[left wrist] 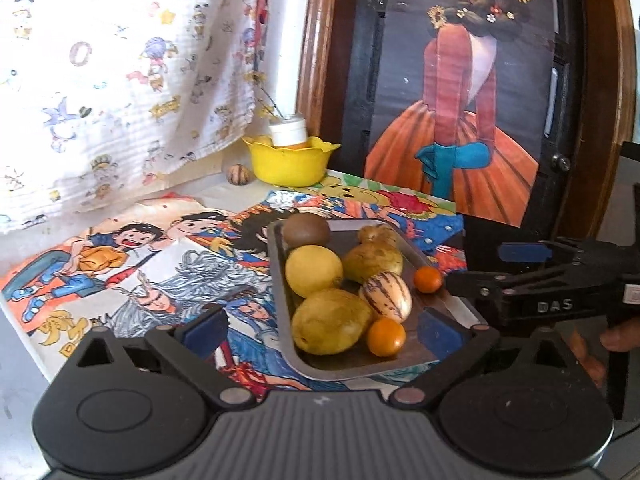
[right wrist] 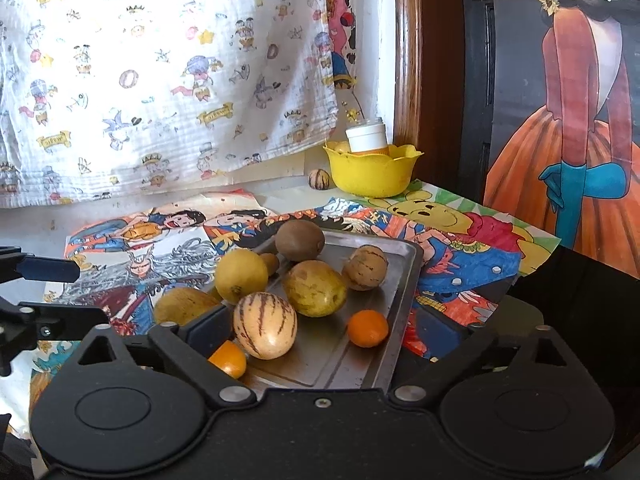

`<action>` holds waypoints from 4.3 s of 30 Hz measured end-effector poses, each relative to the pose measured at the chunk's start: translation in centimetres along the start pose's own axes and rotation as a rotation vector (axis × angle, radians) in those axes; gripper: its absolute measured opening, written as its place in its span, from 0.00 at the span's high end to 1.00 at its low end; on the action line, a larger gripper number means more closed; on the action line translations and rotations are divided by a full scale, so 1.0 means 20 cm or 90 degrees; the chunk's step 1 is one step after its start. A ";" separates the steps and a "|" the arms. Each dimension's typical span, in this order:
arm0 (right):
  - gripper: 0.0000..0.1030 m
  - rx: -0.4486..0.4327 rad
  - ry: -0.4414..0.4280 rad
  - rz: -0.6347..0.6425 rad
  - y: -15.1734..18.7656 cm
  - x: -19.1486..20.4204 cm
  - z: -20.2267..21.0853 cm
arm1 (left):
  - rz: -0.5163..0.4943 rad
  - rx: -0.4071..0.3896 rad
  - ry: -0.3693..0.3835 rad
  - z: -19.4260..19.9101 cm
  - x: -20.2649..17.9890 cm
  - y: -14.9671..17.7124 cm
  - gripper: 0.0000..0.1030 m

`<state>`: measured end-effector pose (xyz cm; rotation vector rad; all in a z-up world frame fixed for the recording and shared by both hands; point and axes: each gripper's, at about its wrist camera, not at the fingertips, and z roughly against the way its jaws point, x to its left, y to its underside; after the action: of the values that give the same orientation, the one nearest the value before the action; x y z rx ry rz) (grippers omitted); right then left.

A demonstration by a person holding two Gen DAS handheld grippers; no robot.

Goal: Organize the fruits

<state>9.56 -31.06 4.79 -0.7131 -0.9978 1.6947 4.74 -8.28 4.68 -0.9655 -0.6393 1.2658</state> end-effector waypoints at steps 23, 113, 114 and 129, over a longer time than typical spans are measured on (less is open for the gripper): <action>0.01 -0.027 0.055 -0.065 0.06 0.23 0.23 | 0.006 -0.017 -0.102 0.10 0.18 0.08 0.00; 0.01 -0.090 0.091 -0.062 0.37 0.75 0.46 | -0.004 -0.064 -0.103 0.46 0.38 0.37 0.00; 0.01 -0.090 0.091 -0.062 0.37 0.75 0.46 | -0.004 -0.064 -0.103 0.46 0.38 0.37 0.00; 0.01 -0.089 0.091 -0.063 0.37 0.75 0.46 | -0.003 -0.063 -0.103 0.46 0.38 0.38 0.00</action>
<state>-6.24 -20.64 2.80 -0.8499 -1.0398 1.4787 -5.04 1.41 1.64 -0.9473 -0.8358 1.3267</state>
